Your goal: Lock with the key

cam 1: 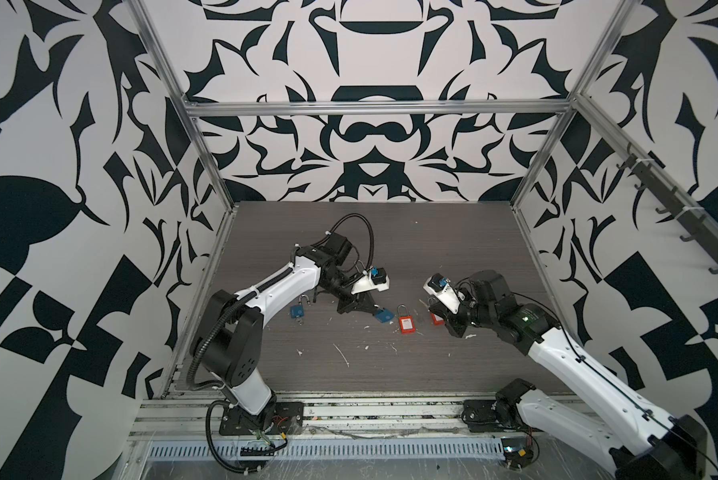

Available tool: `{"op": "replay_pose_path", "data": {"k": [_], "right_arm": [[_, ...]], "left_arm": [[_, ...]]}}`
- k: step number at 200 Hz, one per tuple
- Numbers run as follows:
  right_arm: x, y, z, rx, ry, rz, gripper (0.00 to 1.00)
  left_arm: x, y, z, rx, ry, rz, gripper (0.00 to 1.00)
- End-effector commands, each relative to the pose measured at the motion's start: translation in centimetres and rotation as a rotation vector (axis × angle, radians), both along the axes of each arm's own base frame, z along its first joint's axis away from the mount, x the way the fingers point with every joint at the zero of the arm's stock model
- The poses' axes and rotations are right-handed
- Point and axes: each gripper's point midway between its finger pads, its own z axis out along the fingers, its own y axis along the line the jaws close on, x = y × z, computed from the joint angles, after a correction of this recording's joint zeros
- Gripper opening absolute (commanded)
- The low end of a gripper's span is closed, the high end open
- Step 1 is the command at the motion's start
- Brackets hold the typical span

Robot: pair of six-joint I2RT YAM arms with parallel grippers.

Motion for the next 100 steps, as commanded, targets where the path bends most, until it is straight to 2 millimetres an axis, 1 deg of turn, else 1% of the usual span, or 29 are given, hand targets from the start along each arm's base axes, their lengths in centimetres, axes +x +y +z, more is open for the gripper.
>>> {"op": "replay_pose_path", "data": {"k": [1, 18, 58, 76, 100], "right_arm": [[1.0, 0.1, 0.7, 0.035, 0.010, -0.066, 0.00], [1.2, 0.1, 0.2, 0.034, 0.039, -0.091, 0.00], [1.8, 1.1, -0.3, 0.107, 0.134, -0.159, 0.00], [1.4, 1.8, -0.8, 0.118, 0.151, -0.134, 0.00], [1.5, 1.8, -1.3, 0.135, 0.168, -0.183, 0.00]], "left_arm": [[-1.2, 1.0, -0.8, 0.101, 0.032, -0.060, 0.00], [-1.4, 1.4, -2.1, 0.174, 0.054, -0.071, 0.00], [-1.7, 1.7, -3.5, 0.239, 0.103, -0.095, 0.00], [-1.8, 1.5, -4.5, 0.281, 0.106, -0.114, 0.00], [-1.7, 1.0, -5.3, 0.308, 0.120, -0.121, 0.00]]}}
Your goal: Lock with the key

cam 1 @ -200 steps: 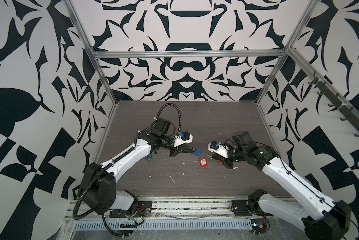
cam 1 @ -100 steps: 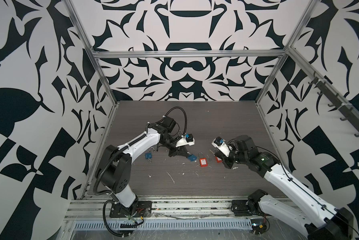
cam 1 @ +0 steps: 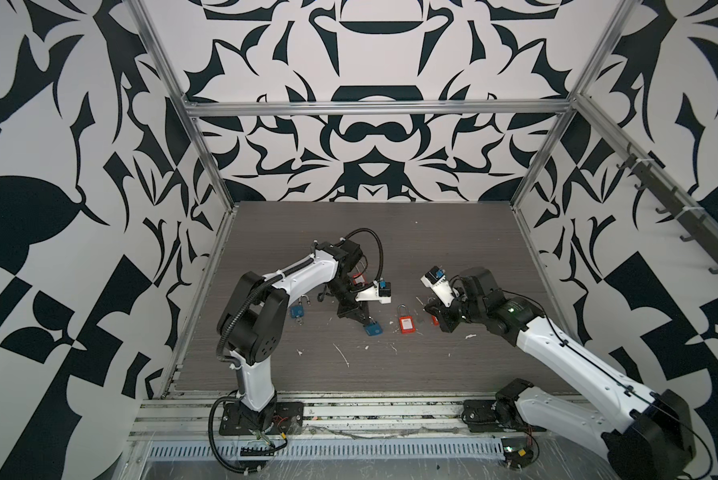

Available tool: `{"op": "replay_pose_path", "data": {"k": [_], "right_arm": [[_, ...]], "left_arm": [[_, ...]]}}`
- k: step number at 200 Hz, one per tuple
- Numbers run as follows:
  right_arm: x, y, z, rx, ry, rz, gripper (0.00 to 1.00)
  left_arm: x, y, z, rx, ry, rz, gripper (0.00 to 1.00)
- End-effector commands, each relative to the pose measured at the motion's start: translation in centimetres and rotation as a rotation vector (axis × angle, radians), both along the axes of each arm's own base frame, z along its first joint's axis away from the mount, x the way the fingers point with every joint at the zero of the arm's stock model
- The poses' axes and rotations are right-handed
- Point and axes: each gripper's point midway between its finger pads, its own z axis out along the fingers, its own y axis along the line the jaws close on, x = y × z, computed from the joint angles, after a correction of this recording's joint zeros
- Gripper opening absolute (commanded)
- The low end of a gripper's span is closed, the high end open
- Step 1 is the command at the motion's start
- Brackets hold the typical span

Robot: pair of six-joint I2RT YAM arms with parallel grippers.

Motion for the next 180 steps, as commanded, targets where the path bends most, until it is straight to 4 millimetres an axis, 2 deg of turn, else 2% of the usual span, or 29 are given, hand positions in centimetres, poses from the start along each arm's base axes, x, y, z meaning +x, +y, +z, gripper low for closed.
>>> {"op": "replay_pose_path", "data": {"k": [1, 61, 120, 180], "right_arm": [[0.5, 0.7, 0.6, 0.066, -0.001, -0.049, 0.00], [-0.8, 2.4, -0.4, 0.105, 0.032, -0.109, 0.00], [-0.5, 0.8, -0.5, 0.112, 0.019, -0.242, 0.00], [-1.5, 0.2, -2.4, 0.106, 0.072, -0.318, 0.00]], "left_arm": [[-0.9, -0.2, -0.1, 0.031, 0.044, -0.037, 0.00], [-0.3, -1.0, -2.0, 0.096, 0.087, -0.046, 0.00], [1.3, -2.3, -4.4, 0.132, 0.021, -0.035, 0.00], [2.8, -3.6, -5.5, 0.144, -0.019, -0.025, 0.16]]}}
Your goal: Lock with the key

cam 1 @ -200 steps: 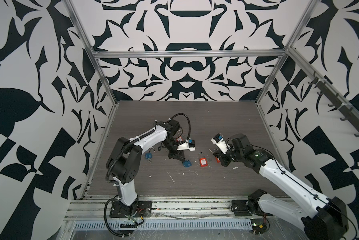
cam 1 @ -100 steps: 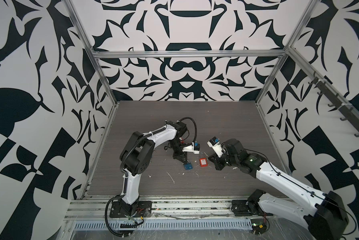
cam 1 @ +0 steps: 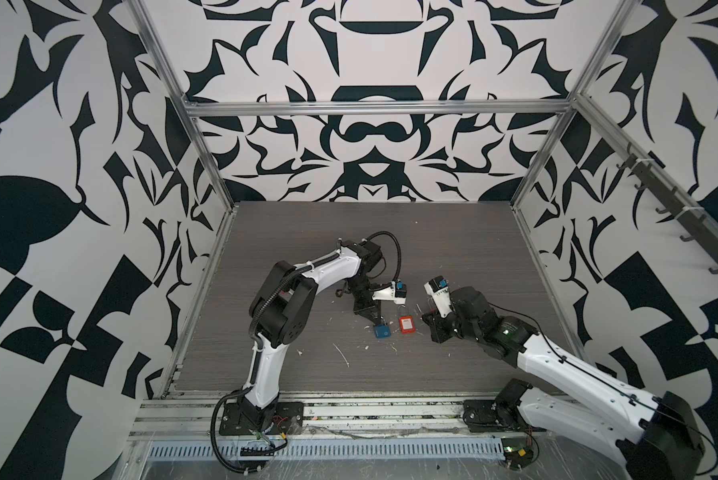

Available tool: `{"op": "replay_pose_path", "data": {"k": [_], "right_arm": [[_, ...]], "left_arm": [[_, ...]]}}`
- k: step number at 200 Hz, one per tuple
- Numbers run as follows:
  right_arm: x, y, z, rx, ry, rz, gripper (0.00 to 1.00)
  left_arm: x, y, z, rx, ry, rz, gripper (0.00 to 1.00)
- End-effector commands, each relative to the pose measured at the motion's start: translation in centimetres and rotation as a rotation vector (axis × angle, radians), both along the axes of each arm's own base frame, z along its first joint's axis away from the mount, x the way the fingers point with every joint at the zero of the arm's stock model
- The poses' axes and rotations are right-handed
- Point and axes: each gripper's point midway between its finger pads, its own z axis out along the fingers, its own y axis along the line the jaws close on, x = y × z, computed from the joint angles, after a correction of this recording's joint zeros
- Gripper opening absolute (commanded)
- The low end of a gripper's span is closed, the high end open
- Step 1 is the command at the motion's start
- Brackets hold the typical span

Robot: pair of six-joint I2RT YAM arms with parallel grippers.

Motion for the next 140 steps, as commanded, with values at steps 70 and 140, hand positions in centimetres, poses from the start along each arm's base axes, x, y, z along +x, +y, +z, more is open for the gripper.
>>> {"op": "replay_pose_path", "data": {"k": [70, 140], "right_arm": [[-0.2, 0.1, 0.1, 0.022, -0.006, -0.060, 0.00], [-0.8, 1.9, -0.8, 0.024, 0.066, -0.077, 0.00]], "left_arm": [[1.8, -0.4, -2.3, 0.046, -0.045, -0.005, 0.23], [4.9, 0.4, 2.0, -0.141, -0.092, 0.216, 0.27]]}}
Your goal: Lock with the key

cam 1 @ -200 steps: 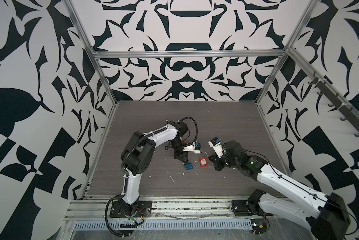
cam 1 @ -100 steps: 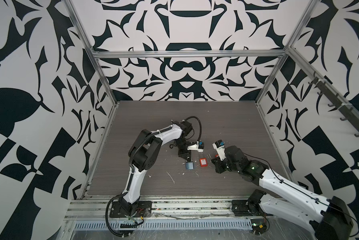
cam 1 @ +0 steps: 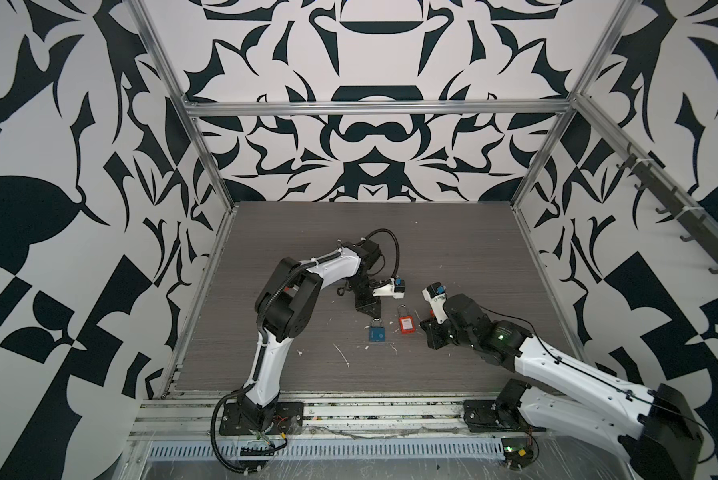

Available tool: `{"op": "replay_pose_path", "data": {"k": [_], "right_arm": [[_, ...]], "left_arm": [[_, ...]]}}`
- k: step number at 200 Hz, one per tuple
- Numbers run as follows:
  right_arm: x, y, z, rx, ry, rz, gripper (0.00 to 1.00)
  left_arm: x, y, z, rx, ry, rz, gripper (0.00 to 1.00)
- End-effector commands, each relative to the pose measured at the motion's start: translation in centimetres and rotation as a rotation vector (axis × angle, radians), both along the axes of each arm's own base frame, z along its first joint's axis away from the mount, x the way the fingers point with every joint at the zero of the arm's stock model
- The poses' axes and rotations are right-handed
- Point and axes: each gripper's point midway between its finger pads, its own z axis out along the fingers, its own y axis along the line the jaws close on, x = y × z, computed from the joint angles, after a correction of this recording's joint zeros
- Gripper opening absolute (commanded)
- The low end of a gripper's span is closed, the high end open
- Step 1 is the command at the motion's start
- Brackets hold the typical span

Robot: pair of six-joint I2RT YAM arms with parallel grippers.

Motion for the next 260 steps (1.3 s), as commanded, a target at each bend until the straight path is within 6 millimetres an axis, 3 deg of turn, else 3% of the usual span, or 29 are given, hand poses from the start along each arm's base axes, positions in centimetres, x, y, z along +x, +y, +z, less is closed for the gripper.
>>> {"op": "replay_pose_path", "data": {"k": [1, 28, 50, 72, 103, 188, 234, 260], "right_arm": [[0.4, 1.2, 0.8, 0.031, 0.004, -0.032, 0.00], [-0.2, 3.2, -0.3, 0.002, 0.047, -0.008, 0.00], [-0.3, 4.6, -1.5, -0.031, 0.094, -0.003, 0.00], [0.0, 5.8, -2.6, -0.055, 0.125, 0.004, 0.00], [0.8, 6.8, -3.7, -0.079, 0.147, -0.011, 0.00], [1.6, 8.7, -6.4, -0.140, 0.234, -0.004, 0.00], [1.9, 8.8, -4.9, -0.141, 0.203, 0.007, 0.24], [2.1, 8.6, -3.8, -0.166, 0.177, 0.029, 0.32]], "left_arm": [[1.4, -0.1, 4.0, -0.143, -0.046, 0.097, 0.27], [2.7, 0.6, 7.1, -0.264, -0.113, 0.248, 0.29], [2.5, 1.5, 8.1, -0.322, -0.120, 0.371, 0.29], [1.8, 2.4, 7.5, -0.321, -0.095, 0.482, 0.29], [2.6, 3.6, 7.7, -0.382, -0.102, 0.668, 0.29], [2.4, 5.5, 7.5, -0.394, -0.153, 0.803, 0.32], [3.0, 6.2, 9.0, -0.410, -0.227, 0.827, 0.34], [3.4, 6.5, 10.2, -0.427, -0.266, 0.841, 0.35]]}}
